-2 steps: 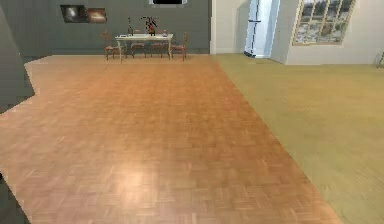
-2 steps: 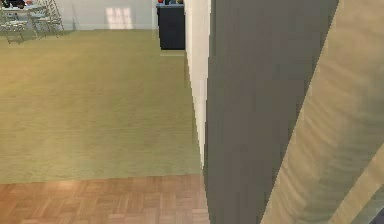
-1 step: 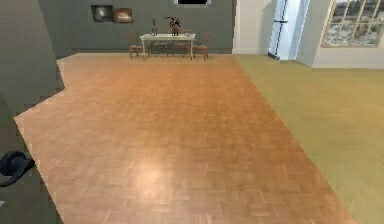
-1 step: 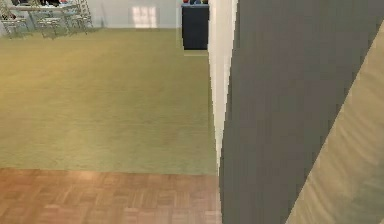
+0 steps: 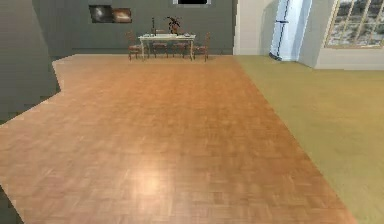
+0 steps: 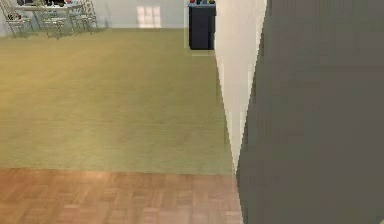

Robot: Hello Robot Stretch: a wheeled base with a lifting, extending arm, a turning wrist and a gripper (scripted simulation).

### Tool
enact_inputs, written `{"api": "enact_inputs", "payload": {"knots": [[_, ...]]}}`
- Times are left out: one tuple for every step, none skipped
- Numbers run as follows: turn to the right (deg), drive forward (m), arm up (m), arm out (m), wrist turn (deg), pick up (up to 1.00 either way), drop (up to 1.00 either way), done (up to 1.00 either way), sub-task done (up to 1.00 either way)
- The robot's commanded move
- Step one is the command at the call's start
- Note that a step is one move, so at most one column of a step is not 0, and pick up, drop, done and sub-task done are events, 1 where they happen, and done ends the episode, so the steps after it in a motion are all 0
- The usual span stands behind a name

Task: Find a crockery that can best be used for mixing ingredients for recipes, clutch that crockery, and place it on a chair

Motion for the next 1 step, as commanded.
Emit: {"api": "enact_inputs", "payload": {"knots": [[45.0,0.00,0.00,0.00,0.0,0.00,0.00,0.00,0.00]]}}
